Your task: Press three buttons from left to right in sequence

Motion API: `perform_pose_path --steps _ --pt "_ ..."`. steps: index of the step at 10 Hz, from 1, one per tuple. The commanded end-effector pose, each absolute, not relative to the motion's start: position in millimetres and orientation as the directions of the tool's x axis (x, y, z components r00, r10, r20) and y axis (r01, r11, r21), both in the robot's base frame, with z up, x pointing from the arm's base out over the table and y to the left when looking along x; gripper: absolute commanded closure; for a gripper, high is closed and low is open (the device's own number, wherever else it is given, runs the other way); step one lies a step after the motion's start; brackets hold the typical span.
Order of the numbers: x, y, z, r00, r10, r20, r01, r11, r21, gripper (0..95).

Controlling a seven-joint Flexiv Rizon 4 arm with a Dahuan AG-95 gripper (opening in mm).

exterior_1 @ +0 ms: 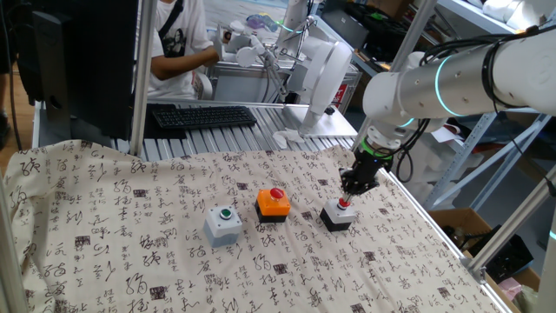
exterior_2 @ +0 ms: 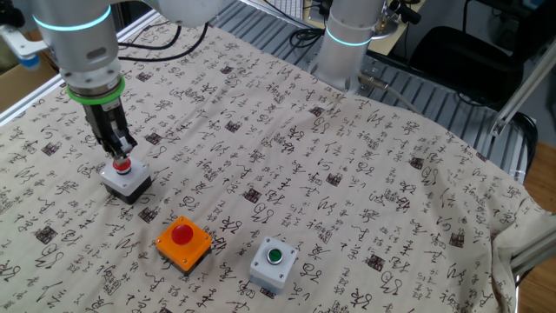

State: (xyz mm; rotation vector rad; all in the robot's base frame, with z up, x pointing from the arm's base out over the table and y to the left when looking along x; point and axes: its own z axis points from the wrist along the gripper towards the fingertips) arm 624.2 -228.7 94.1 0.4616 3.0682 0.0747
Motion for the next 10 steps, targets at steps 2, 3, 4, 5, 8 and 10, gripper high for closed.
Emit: perform_pose_path --steps 2,3,4,5,8,10 --pt "624.6 -228.9 80.6 -0.955 0.293 -0.031 0.292 0.955 0.049 95.0" --pt "624.4 -229.3 81.8 -0.955 0.296 -0.033 0.294 0.954 0.057 95.0" --pt "624.0 -229.7 83.4 -0.955 0.295 -0.035 0.293 0.954 0.058 95.0" --pt "623.8 -230.1 84.4 -0.955 0.294 -0.031 0.292 0.954 0.062 95.0" --pt "623.4 -230.9 95.8 -0.956 0.293 -0.021 0.291 0.955 0.056 95.0" --pt "622.3 -231.1 102.6 -0.956 0.292 -0.020 0.291 0.956 0.044 95.0"
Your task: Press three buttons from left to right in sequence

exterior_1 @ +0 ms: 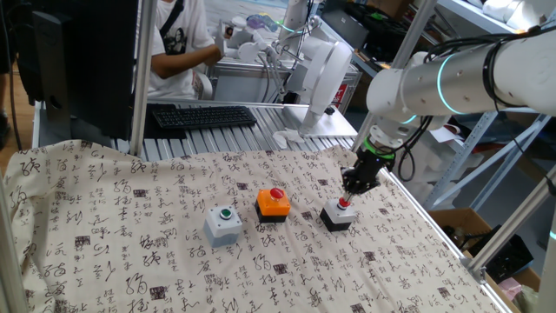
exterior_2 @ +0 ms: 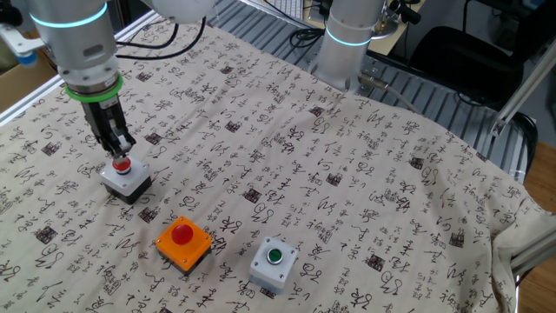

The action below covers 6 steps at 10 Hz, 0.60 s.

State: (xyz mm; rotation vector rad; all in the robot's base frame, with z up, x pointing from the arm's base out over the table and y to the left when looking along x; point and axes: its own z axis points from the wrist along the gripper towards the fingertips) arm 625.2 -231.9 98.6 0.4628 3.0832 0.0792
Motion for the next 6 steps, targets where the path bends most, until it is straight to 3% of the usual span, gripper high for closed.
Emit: perform_pose_path --steps 1,6 --pt "621.4 -231.0 104.7 -0.957 0.290 -0.023 0.289 0.956 0.043 95.0" --pt "619.0 -227.6 117.4 -0.955 0.297 -0.023 0.296 0.955 0.039 95.0"
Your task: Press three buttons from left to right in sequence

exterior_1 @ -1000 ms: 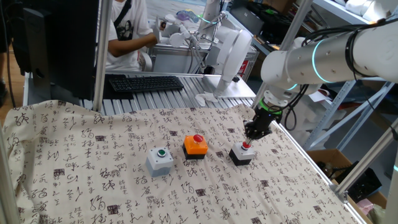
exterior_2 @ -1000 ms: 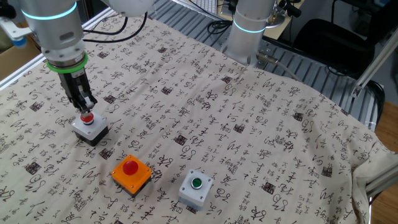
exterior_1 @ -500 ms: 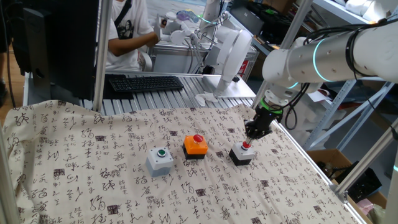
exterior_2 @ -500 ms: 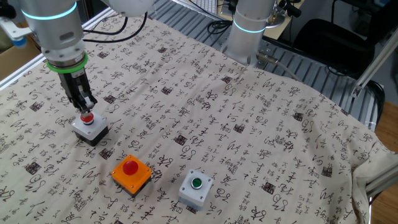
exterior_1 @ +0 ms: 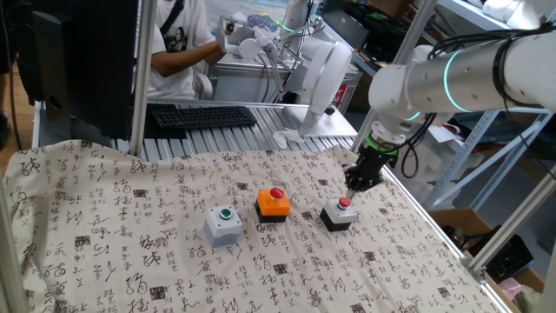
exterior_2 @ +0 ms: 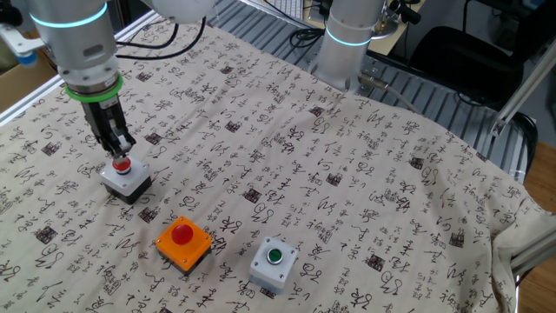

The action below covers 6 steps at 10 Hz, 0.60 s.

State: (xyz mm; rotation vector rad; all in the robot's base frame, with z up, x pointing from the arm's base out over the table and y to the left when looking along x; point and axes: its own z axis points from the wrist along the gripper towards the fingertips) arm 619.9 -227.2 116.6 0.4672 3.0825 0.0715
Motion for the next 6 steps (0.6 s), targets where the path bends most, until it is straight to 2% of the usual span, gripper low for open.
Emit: perform_pose_path --steps 1,6 --pt "618.8 -227.4 117.7 -0.954 0.298 -0.023 0.297 0.954 0.040 95.0" --pt "618.6 -227.5 118.6 -0.953 0.304 -0.018 0.303 0.952 0.041 95.0"
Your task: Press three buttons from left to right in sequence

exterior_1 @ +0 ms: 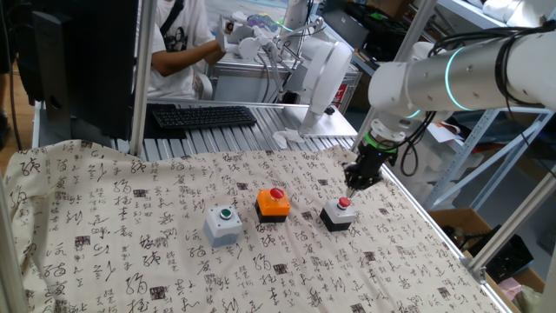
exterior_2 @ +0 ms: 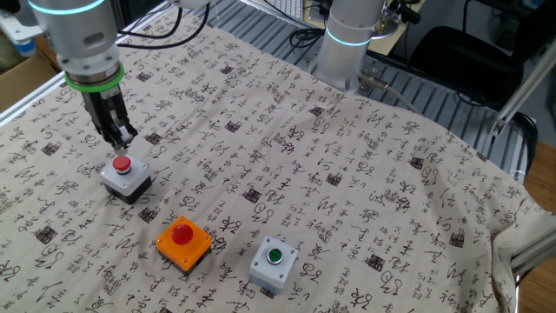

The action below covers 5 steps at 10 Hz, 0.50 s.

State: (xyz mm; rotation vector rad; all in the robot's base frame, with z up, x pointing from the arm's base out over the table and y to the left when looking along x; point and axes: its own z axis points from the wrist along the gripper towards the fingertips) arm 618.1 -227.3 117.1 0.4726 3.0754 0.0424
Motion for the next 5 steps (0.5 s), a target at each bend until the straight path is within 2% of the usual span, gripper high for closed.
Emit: perform_pose_path --steps 1,5 --pt "618.6 -227.5 118.6 -0.952 0.307 -0.016 0.306 0.951 0.045 95.0" --pt "618.7 -227.6 118.9 -0.952 0.306 -0.019 0.305 0.951 0.045 95.0"
